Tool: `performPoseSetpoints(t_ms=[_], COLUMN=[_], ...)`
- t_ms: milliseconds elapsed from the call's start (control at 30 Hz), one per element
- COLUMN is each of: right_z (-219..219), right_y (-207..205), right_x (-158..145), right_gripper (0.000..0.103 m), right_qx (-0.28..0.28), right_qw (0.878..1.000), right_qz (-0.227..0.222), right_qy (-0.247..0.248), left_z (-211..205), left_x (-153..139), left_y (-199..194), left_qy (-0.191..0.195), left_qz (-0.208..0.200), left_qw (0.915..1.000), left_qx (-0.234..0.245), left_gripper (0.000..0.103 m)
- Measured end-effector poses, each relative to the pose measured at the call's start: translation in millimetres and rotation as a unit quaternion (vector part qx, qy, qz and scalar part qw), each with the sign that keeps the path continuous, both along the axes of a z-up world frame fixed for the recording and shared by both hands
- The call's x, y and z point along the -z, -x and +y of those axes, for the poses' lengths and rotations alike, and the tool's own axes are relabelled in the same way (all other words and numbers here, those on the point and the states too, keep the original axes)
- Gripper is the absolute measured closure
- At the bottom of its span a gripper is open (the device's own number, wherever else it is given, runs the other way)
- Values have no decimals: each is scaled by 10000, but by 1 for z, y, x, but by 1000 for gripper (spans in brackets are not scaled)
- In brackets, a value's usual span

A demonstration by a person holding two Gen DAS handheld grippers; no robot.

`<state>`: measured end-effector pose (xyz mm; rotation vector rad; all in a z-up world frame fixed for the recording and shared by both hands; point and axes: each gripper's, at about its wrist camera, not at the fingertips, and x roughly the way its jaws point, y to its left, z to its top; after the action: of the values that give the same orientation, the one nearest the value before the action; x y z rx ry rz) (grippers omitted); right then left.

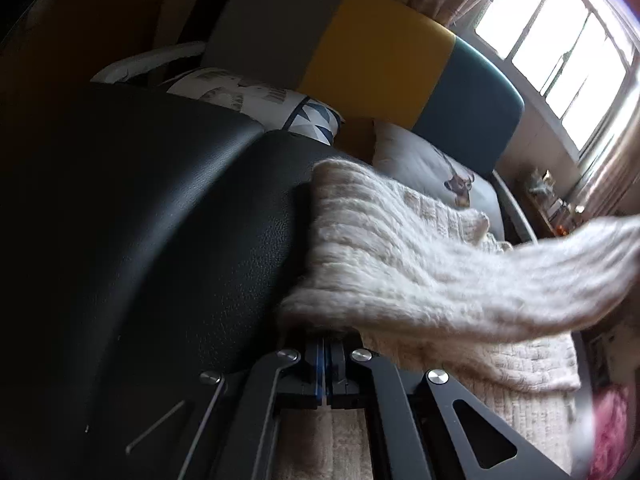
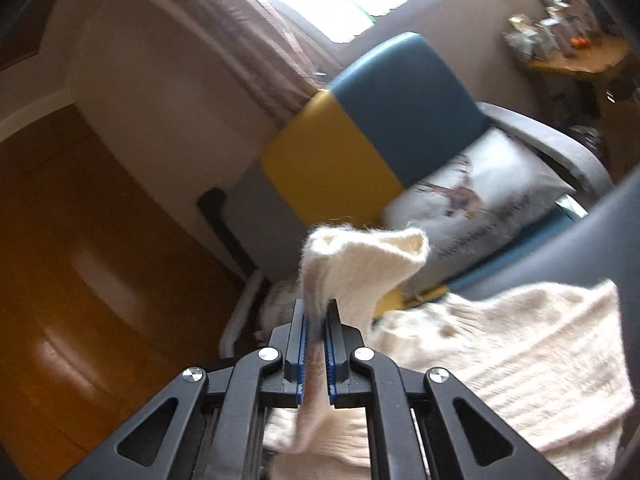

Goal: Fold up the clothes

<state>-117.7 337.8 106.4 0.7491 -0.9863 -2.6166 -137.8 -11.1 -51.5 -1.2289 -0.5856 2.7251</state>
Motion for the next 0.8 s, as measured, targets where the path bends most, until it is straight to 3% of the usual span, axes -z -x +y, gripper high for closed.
performPoseSetpoints(t_ms=[167,367,500,567,633,800], right_z=[16,32,40,38,37,38], right_y=[-5,-13,-11,-14,-17,-9], right_x=[68,143,132,112,105,152], right_gripper=[97,97,97,97,97,97], right_qx=[256,492,453,313,270,436], right_qw=[9955,9829,9864,9946,9975,9853], right_qz=[-871,-1773,-1575,-979,-652,-1616], right_qy=[-277,-109,79,138,31,-331], left_z=[-3,-7,-11,-14,-17,-18], left_x=[3,5,5,6,8,9], left_y=[0,-3,-6,-8,-8,-8], left_qy=[-177,-358,-490,-613,-710,-719], left_qz=[-34,-7,37,59,58,33], left_qw=[9998,9993,9986,9978,9970,9969], left_qx=[-31,-83,-182,-259,-299,-332], left_gripper=[102,102,102,102,102,100])
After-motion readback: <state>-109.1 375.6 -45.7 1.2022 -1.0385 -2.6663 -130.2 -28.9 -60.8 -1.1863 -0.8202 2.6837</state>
